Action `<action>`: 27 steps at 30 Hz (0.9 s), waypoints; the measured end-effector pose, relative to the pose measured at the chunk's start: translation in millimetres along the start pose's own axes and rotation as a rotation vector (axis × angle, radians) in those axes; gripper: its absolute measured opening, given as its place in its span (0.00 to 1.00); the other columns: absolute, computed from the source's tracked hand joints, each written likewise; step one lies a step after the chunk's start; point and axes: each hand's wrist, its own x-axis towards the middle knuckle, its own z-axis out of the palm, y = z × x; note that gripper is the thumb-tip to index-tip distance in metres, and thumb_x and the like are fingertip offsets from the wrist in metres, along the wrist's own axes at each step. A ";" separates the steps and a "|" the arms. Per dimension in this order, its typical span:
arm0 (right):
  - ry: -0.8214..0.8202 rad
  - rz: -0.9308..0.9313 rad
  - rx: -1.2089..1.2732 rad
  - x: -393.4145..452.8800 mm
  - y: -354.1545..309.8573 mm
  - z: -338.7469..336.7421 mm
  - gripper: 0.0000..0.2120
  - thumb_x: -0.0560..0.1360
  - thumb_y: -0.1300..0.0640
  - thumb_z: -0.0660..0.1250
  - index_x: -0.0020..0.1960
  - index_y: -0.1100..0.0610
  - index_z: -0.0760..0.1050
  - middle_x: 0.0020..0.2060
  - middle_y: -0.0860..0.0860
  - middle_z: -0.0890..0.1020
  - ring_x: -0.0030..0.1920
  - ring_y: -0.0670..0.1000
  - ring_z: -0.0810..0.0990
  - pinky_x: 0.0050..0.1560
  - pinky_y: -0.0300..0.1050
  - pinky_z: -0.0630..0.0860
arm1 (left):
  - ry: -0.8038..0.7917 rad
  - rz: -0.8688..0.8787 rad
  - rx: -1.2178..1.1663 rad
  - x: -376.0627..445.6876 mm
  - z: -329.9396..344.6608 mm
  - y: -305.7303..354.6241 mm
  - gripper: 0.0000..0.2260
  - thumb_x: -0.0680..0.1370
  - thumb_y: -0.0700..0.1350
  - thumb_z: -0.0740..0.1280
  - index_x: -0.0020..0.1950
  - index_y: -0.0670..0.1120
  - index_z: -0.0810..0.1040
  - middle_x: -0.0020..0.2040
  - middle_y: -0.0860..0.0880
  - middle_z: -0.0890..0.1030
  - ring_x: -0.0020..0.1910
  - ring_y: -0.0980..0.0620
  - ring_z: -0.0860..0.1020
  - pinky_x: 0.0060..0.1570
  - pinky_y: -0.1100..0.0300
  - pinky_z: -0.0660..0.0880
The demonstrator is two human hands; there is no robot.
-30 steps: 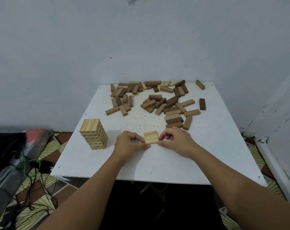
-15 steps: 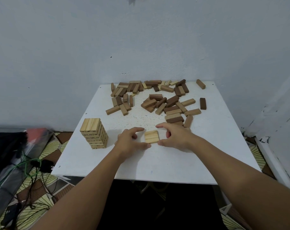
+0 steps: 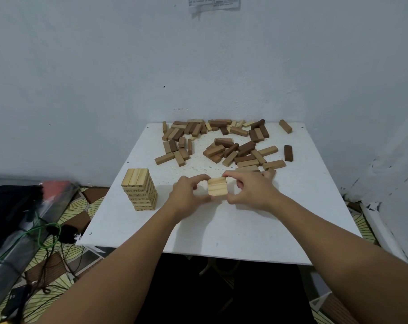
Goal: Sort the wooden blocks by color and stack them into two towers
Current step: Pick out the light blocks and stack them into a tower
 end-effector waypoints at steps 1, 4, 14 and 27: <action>0.022 -0.003 0.037 0.7 -1.3 -5.7 0.21 0.72 0.43 0.72 0.64 0.36 0.75 0.35 0.44 0.74 0.43 0.45 0.76 0.61 0.52 0.60 | 0.022 0.032 0.022 1.8 -5.4 5.9 0.21 0.74 0.55 0.79 0.64 0.65 0.78 0.53 0.50 0.72 0.59 0.47 0.72 0.62 0.44 0.74; 0.089 -0.037 0.128 3.0 -9.5 -25.4 0.21 0.69 0.42 0.71 0.61 0.34 0.75 0.33 0.44 0.72 0.39 0.45 0.75 0.62 0.53 0.63 | 0.058 0.095 0.093 5.5 -29.2 26.3 0.21 0.74 0.58 0.78 0.65 0.66 0.77 0.55 0.50 0.72 0.61 0.48 0.72 0.65 0.43 0.71; 0.195 -0.155 0.264 18.3 -93.0 -49.5 0.21 0.65 0.38 0.70 0.58 0.35 0.76 0.33 0.41 0.70 0.40 0.42 0.74 0.64 0.54 0.66 | 0.129 0.119 0.391 -22.9 -148.9 60.3 0.27 0.72 0.65 0.76 0.69 0.69 0.74 0.59 0.51 0.71 0.65 0.45 0.67 0.65 0.47 0.66; 0.069 -0.160 0.221 45.4 -173.0 27.3 0.21 0.70 0.38 0.74 0.60 0.40 0.78 0.36 0.42 0.71 0.41 0.36 0.73 0.69 0.52 0.60 | -0.077 -0.031 0.198 -43.8 -213.0 -47.1 0.25 0.69 0.62 0.79 0.65 0.69 0.78 0.63 0.48 0.73 0.66 0.47 0.71 0.58 0.50 0.72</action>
